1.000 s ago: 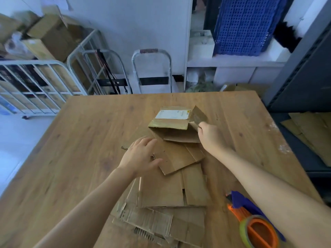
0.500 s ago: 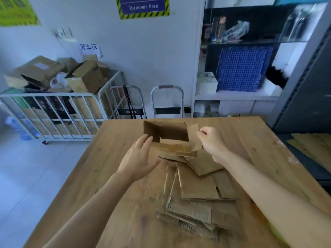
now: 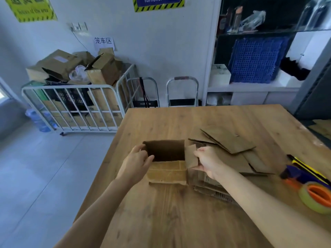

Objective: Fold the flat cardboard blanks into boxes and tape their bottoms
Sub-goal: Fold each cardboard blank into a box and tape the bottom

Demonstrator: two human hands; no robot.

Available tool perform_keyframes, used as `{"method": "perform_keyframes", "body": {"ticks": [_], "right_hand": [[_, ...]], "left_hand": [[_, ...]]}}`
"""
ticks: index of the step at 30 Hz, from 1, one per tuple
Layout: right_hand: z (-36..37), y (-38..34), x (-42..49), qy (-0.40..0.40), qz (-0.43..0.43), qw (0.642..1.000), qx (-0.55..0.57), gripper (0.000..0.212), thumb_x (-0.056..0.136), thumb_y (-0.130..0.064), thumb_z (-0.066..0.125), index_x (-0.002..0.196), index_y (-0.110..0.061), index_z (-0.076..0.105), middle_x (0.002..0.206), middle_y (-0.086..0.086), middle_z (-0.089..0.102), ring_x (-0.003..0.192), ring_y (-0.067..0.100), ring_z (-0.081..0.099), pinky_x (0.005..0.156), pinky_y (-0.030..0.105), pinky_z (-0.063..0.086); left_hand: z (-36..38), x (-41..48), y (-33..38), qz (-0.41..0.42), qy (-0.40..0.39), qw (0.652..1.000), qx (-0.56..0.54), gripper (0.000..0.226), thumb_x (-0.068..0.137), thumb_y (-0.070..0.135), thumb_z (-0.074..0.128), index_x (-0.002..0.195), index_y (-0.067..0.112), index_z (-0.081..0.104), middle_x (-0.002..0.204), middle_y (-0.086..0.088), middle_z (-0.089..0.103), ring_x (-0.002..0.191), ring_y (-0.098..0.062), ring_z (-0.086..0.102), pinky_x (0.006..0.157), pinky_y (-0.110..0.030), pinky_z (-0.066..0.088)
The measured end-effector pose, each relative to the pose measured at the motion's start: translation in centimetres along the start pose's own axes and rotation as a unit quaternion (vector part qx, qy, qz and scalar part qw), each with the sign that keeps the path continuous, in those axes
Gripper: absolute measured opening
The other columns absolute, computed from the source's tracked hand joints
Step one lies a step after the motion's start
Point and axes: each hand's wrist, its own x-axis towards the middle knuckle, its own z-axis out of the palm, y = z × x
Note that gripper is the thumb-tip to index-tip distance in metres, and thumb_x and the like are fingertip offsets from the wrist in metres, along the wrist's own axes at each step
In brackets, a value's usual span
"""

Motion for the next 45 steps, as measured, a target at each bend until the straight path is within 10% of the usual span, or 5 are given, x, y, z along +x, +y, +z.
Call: {"method": "perform_keyframes", "body": {"ticks": [6,19,31,36,45], "right_hand": [[0.5,1.0,1.1,0.057,0.030,0.998,0.018,0.022,0.096,-0.009,0.050,0.117,-0.007,0.055,0.115,0.014,0.056,0.102,0.032,0.059,0.070,0.045,0.060],[-0.6,-0.2,1.2,0.018,-0.127,0.976,-0.176,0.024,0.096,-0.023,0.051,0.115,-0.017,0.065,0.103,-0.002,0.066,0.096,0.020,0.063,0.084,0.047,0.056],[-1.3,0.2,-0.1,-0.151,-0.214,0.925,-0.274,0.048,0.099,-0.037,0.045,0.145,-0.026,0.036,0.139,-0.023,0.038,0.125,-0.012,0.033,0.097,0.000,0.028],[-0.9,1.3,0.6,-0.192,-0.250,0.881,-0.354,0.106,0.067,-0.088,0.040,0.152,-0.034,0.006,0.155,-0.024,0.004,0.142,-0.006,0.005,0.115,0.025,0.013],[-0.5,-0.3,1.3,-0.199,-0.298,0.776,-0.519,0.111,0.072,-0.078,0.053,0.151,-0.033,-0.009,0.157,-0.021,-0.011,0.144,0.001,0.000,0.116,0.039,0.018]], "left_hand": [[1.9,-0.5,-0.1,-0.054,0.028,0.988,-0.143,0.043,0.092,0.022,0.060,0.132,0.016,0.047,0.140,-0.002,0.046,0.113,-0.009,0.056,0.093,-0.023,0.048],[3.8,0.5,-1.6,-0.038,-0.177,0.983,-0.033,0.060,0.100,0.052,0.026,0.153,0.024,0.016,0.160,0.009,0.004,0.147,-0.008,0.006,0.116,-0.029,0.011],[4.1,3.1,-2.0,-0.059,-0.262,0.963,0.030,0.099,0.084,0.068,0.050,0.154,0.023,-0.003,0.160,0.007,-0.011,0.147,-0.015,0.007,0.116,-0.033,0.021],[4.5,3.1,-2.4,-0.066,-0.259,0.963,0.020,0.102,0.082,0.067,0.054,0.154,0.023,-0.003,0.161,0.007,-0.011,0.147,-0.015,0.009,0.116,-0.034,0.022],[4.2,5.1,-2.3,-0.071,-0.274,0.958,0.036,0.101,0.082,0.062,0.060,0.154,0.018,0.006,0.162,0.005,-0.002,0.146,-0.018,0.014,0.114,-0.035,0.022]]}}
